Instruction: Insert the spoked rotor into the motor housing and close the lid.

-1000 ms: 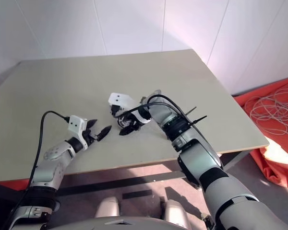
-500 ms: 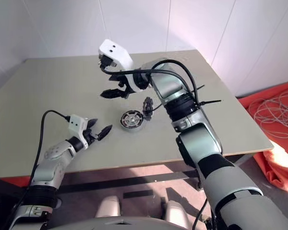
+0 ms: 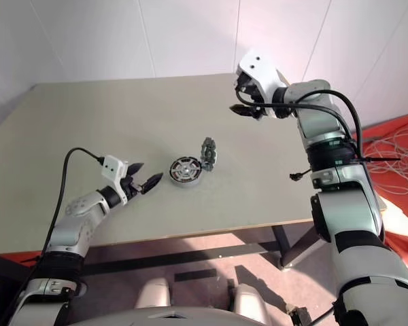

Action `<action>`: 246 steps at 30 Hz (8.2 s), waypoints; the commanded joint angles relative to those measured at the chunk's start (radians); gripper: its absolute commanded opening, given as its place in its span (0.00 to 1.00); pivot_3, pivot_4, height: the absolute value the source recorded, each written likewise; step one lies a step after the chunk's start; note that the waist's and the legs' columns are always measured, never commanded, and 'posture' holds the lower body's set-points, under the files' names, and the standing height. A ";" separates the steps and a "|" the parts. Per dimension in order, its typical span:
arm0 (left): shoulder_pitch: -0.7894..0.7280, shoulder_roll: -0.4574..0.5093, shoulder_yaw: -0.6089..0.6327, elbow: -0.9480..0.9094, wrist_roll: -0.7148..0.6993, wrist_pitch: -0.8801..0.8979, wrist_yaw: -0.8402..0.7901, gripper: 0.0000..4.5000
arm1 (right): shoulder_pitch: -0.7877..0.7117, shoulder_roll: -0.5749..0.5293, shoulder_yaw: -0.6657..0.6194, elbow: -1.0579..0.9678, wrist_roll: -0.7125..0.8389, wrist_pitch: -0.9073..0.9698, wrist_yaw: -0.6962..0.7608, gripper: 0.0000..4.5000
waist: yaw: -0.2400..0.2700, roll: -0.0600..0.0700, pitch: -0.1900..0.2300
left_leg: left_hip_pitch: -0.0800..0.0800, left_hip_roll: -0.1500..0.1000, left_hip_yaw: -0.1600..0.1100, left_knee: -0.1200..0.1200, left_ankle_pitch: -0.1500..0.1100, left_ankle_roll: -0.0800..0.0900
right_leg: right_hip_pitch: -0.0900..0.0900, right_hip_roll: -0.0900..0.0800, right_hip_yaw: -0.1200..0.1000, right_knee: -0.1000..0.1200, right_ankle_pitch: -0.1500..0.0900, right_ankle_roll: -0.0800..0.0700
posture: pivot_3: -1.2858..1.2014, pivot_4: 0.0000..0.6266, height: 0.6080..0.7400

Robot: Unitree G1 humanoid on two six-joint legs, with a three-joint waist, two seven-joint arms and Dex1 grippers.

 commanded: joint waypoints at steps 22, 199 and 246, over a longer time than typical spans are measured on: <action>-0.037 0.009 0.012 0.003 0.009 -0.020 -0.002 1.00 | 0.301 0.178 0.081 -0.457 0.108 0.311 -0.089 0.02 | 0.000 0.001 0.000 | 0.003 0.000 0.000 0.001 0.000 0.000 | 0.002 0.000 0.000 0.001 0.000 0.000 | 0.52 0.00 1.00; -0.075 0.046 0.023 0.008 0.024 -0.021 0.012 1.00 | 0.327 0.467 0.026 0.270 0.079 -0.486 -0.164 0.78 | -0.004 0.000 0.000 | 0.002 -0.001 0.000 -0.005 -0.001 0.002 | 0.000 -0.001 0.000 -0.002 -0.001 0.002 | 0.52 0.00 1.00; -0.067 0.045 0.024 -0.006 0.016 -0.012 0.010 1.00 | 0.318 0.424 0.095 0.447 -0.009 -0.539 -0.176 0.69 | -0.003 0.000 0.000 | 0.004 -0.003 0.000 -0.006 -0.001 0.001 | 0.003 -0.004 0.000 -0.002 -0.002 0.002 | 0.52 0.00 1.00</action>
